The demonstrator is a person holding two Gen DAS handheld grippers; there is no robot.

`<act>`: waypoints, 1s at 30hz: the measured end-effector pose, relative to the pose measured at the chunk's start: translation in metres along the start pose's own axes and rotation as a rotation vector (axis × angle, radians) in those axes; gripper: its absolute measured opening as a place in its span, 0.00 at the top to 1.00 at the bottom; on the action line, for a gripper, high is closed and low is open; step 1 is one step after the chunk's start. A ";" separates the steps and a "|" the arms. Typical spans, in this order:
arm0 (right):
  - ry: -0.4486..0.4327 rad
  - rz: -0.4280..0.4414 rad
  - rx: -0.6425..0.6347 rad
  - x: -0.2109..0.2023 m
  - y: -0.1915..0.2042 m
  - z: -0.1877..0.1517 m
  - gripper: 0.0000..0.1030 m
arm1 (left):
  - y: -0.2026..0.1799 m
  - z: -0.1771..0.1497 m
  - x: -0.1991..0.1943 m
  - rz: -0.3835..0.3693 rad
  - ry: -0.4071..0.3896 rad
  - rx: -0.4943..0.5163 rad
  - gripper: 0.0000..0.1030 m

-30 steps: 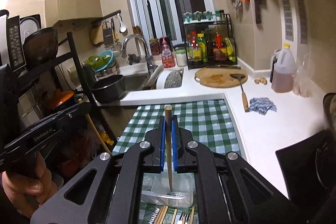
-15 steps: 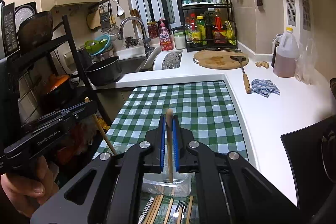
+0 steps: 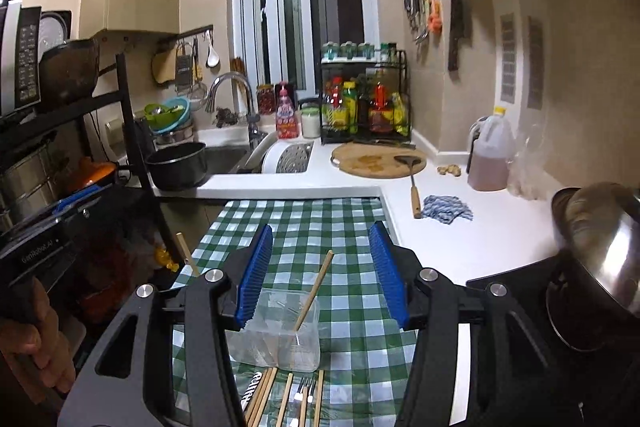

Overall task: Organize utensils
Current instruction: 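Lower the chopsticks into the container and open both tools, then move both open tools back down to the remaining utensils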

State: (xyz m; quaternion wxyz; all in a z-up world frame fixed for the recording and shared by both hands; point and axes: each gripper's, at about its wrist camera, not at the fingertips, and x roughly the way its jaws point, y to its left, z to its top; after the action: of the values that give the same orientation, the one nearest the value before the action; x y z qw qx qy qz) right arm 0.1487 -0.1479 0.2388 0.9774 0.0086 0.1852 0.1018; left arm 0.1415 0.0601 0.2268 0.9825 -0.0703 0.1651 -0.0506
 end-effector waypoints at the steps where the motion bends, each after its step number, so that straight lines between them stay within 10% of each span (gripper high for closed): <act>1: -0.010 -0.003 0.000 -0.008 0.000 -0.005 0.50 | -0.001 -0.006 -0.006 0.002 -0.002 -0.002 0.56; 8: -0.076 -0.020 0.033 -0.055 0.006 -0.060 0.58 | -0.009 -0.063 -0.039 0.034 0.006 0.007 0.63; 14: -0.078 0.026 0.064 -0.073 0.008 -0.105 0.93 | -0.012 -0.113 -0.053 0.043 0.034 0.016 0.81; 30: 0.112 0.034 0.042 -0.046 0.020 -0.228 0.93 | 0.009 -0.244 -0.050 0.062 0.237 -0.008 0.89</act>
State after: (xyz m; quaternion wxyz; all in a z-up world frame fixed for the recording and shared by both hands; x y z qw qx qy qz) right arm 0.0203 -0.1428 0.0436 0.9633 0.0265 0.2413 0.1149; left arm 0.0147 0.0458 0.0129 0.9569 -0.0628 0.2822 -0.0274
